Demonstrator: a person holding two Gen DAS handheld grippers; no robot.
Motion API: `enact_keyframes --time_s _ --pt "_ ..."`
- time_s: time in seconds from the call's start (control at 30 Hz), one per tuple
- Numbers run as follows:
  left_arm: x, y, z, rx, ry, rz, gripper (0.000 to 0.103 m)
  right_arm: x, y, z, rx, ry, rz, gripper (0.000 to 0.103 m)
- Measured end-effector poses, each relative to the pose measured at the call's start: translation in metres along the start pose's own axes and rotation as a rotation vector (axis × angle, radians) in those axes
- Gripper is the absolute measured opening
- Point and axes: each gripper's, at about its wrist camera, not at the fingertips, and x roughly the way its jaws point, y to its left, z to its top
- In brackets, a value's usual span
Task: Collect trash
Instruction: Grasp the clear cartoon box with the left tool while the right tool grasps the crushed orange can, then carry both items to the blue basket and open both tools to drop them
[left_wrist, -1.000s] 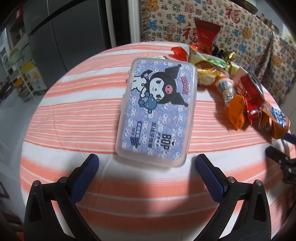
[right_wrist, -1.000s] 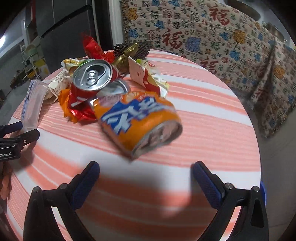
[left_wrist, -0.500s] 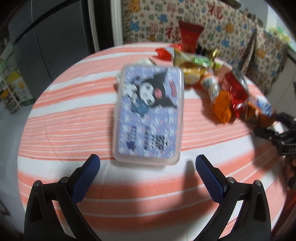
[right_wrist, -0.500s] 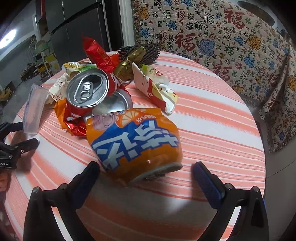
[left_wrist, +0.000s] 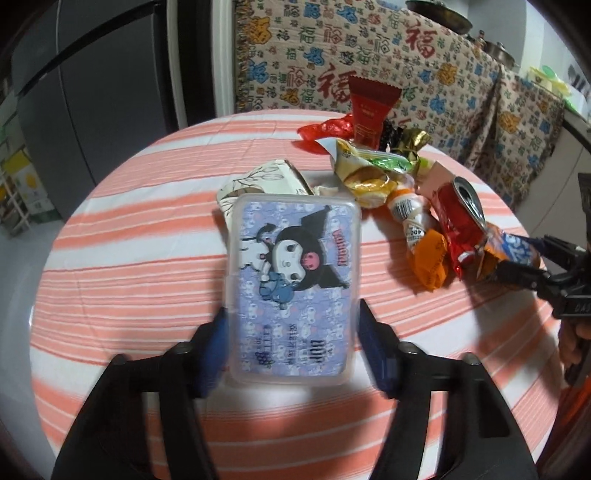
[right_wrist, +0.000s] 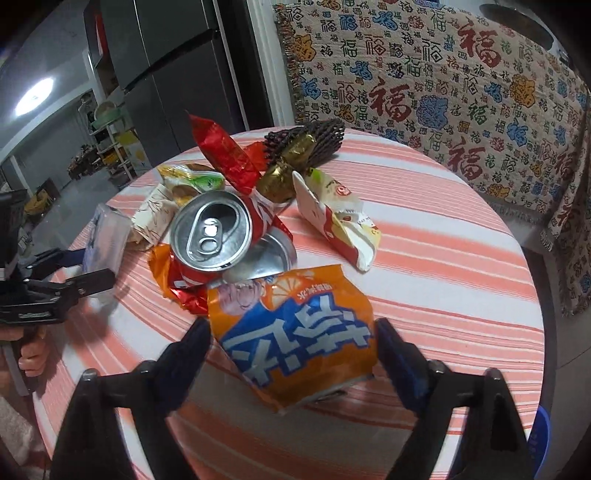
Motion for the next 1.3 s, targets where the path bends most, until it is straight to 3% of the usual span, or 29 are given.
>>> enact_keyframes --time_s 0.37,0.53,0.7,0.83,1.1,1.3 --pt "-0.039 -0.007 -0.014 -0.015 -0.056 -0.059 0.063 -0.043 0.002 -0.008 0.035 -0.06 -0.025 0.088" --pt "-0.054 -0.04 -0.015 0.015 -0.07 -0.119 0.063 -0.073 0.001 -0.014 0.071 -0.112 -0.039 0.088" --pt "-0.067 -0.092 -0.008 0.082 -0.081 -0.195 0.063 -0.106 -0.027 -0.027 0.154 -0.15 -0.07 0.088" --pt "-0.072 -0.142 0.002 0.134 -0.078 -0.268 0.063 -0.138 -0.067 -0.047 0.22 -0.16 -0.147 0.088" --pt "-0.062 -0.294 0.013 0.298 -0.046 -0.459 0.063 -0.193 -0.183 -0.119 0.422 -0.103 -0.429 0.088" --pt "-0.036 -0.396 0.004 0.369 0.021 -0.556 0.063 -0.199 -0.251 -0.164 0.588 -0.076 -0.461 0.088"
